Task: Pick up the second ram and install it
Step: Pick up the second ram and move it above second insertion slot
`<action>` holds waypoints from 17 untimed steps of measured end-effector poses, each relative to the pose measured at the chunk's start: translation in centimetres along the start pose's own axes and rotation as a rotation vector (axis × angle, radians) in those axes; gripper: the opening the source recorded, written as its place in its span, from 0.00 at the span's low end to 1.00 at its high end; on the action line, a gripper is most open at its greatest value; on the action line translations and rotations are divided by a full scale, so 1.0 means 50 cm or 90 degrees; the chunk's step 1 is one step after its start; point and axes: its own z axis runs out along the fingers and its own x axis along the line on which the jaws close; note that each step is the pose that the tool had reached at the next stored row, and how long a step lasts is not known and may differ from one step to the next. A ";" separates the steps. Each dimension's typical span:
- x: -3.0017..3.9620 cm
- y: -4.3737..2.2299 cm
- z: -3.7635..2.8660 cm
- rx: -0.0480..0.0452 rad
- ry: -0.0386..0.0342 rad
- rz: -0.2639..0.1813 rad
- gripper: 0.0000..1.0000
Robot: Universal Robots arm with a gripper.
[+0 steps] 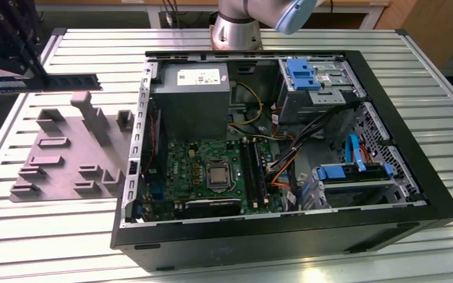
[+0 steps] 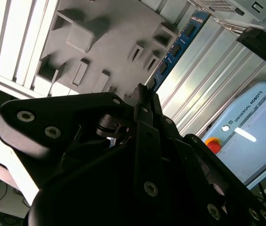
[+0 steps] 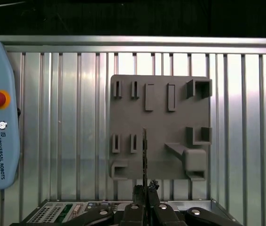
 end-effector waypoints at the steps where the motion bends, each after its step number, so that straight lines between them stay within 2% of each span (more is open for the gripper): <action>1: 0.000 -0.001 0.000 0.0000 0.0000 0.000 0.14; 17: 0.000 -0.017 0.000 0.0000 0.0000 0.000 0.14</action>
